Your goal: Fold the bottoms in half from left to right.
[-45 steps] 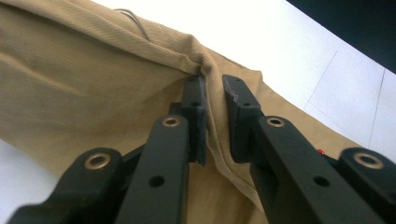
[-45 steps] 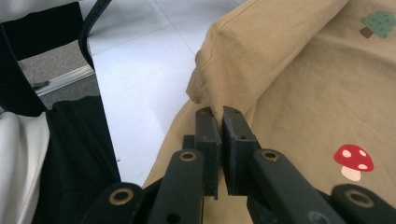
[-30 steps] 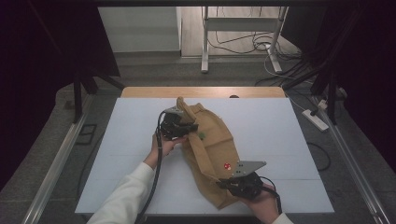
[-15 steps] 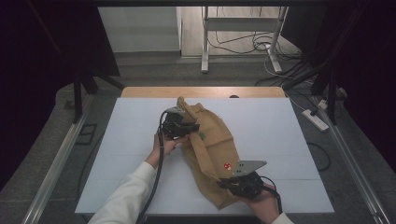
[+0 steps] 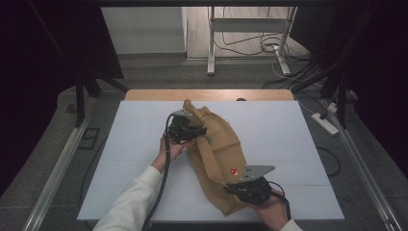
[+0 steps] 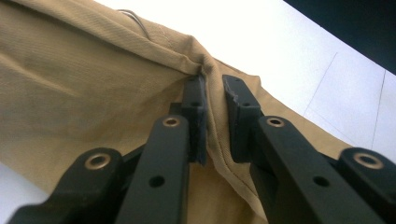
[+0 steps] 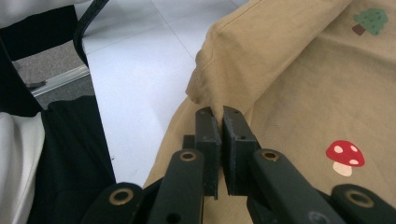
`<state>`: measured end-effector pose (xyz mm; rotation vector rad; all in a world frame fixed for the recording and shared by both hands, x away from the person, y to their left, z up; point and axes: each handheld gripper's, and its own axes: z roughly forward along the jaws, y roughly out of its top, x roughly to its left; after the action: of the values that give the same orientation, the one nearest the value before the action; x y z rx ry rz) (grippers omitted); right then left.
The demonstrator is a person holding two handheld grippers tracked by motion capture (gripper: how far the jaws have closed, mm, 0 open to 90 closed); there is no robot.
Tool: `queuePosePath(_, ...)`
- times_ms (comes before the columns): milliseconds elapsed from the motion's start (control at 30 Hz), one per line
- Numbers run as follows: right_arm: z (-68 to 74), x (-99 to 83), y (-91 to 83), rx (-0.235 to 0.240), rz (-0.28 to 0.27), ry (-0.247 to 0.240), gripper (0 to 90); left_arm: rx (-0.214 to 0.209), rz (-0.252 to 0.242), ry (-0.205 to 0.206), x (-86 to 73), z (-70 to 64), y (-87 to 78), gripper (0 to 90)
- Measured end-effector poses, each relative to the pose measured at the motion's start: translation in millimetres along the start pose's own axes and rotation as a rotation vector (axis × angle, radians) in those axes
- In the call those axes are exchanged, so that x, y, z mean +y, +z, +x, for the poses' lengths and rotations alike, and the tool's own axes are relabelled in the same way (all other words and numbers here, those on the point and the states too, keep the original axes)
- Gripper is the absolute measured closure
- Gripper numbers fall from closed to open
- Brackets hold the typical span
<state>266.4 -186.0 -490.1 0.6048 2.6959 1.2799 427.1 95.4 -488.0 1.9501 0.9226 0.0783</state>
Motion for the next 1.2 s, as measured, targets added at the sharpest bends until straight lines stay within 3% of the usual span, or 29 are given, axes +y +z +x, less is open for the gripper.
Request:
queuePosePath(533, -0.9, 0.4, -2.4, -0.003, -0.007, 0.004, 85.5, 0.0, 0.003, 0.0, 1.4, -1.1, 2.9, 79.5)
queuePosePath(800, -3.5, -1.3, -6.4, -0.013, -0.015, 0.012, 85.6, -0.005, 0.006, -0.011, 3.5, -1.5, 10.0, 79.5)
queuePosePath(1200, -7.8, -5.2, -18.1, -0.035, -0.035, 0.032, 85.5, -0.006, 0.024, 0.01, 13.3, -10.2, 22.7, 79.5)
